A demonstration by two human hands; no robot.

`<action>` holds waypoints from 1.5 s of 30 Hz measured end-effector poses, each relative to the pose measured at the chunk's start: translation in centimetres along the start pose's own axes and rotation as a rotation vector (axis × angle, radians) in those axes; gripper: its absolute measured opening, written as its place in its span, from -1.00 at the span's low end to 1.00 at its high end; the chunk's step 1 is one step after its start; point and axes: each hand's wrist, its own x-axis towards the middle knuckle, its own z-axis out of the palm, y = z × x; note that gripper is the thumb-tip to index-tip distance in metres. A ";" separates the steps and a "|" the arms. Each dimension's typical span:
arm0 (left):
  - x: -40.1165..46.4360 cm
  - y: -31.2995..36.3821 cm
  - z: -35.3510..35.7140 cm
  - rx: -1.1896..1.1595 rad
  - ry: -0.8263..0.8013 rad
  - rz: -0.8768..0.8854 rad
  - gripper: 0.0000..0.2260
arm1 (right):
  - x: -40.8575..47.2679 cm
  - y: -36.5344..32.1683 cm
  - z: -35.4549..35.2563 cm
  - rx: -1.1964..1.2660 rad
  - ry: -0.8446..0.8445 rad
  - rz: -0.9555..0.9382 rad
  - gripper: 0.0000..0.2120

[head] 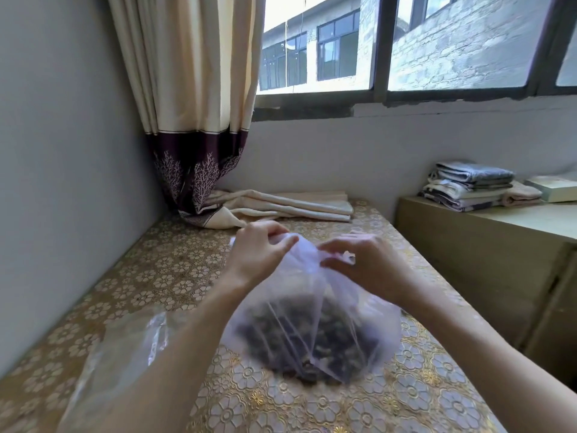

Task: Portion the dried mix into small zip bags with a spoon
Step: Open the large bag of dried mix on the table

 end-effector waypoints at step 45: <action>-3.9 1.6 -4.0 0.168 0.694 0.323 -0.76 | -0.6 -2.0 -0.1 -0.360 -0.175 0.157 -0.33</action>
